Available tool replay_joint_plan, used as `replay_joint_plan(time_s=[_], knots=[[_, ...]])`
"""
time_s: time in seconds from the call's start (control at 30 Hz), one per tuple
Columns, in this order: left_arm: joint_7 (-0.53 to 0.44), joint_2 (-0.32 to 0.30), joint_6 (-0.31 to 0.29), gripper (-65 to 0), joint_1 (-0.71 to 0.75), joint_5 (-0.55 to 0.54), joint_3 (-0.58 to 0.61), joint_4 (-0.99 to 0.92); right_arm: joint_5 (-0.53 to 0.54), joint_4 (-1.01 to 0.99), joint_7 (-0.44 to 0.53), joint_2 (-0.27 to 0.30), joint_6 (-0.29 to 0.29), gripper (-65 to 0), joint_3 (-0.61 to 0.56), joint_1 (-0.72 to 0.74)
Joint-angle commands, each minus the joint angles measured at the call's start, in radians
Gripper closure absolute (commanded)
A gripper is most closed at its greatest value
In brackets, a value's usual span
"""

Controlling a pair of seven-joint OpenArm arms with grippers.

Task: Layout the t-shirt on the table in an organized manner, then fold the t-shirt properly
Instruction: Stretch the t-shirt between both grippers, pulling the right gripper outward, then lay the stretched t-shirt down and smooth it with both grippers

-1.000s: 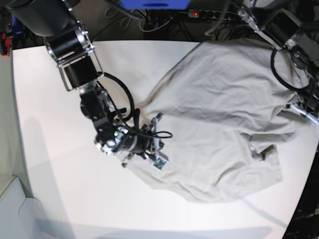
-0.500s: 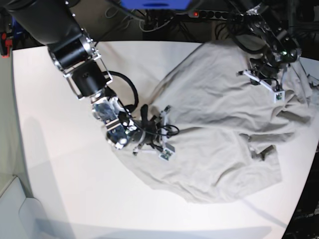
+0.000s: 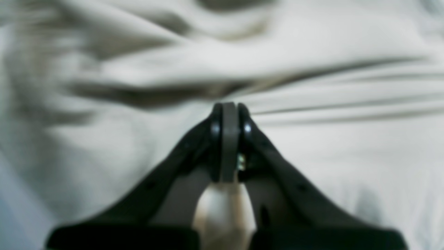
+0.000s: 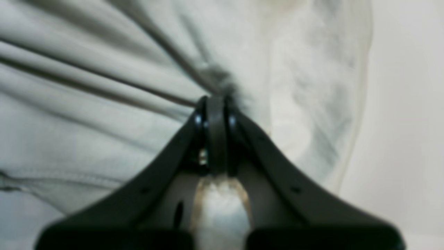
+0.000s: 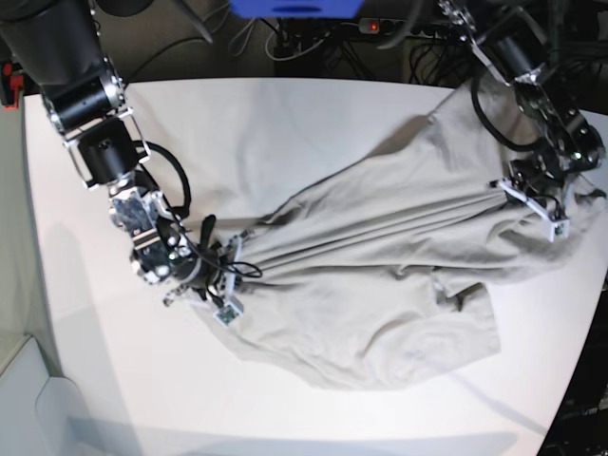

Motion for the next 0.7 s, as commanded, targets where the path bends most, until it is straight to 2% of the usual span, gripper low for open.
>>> replay_joint_plan(time_s=[0.0,0.17,0.37,0.47,0.53,0.6,0.67], knots=[[-0.019,-0.042,0.016,-0.2,-0.042,0.017,0.001,-0.02,-0.068,0.002,-0.164,0.038,-0.016,-0.6,-0.004,-0.043],[-0.104,-0.114,0.016,-0.2,-0.16,0.017,0.002,-0.165,-0.068,0.243,-0.248,0.091,-0.016,-0.6,-0.005,-0.192],[-0.091,-0.118,0.016,-0.2,-0.302,0.006,0.002,-0.213,-0.068,0.593,-0.373,0.102,-0.014,-0.6,-0.011,-0.36],[-0.021,-0.073,0.014,-0.2,-0.329,0.006,-0.005,-0.155,-0.067,0.709,-0.415,0.064,-0.011,-0.6,-0.011,-0.406],[0.024,-0.039,0.008,-0.2,-0.323,0.006,-0.005,-0.075,-0.067,0.751,-0.432,0.038,0.044,-0.6,-0.011,-0.414],[0.091,0.004,0.008,-0.2,-0.279,0.006,-0.005,0.029,-0.068,0.788,-0.446,0.012,0.124,-0.6,-0.01,-0.416],[0.14,0.042,0.008,-0.2,-0.223,0.006,-0.005,0.141,-0.068,0.832,-0.471,0.002,0.142,-0.6,0.003,-0.406]])
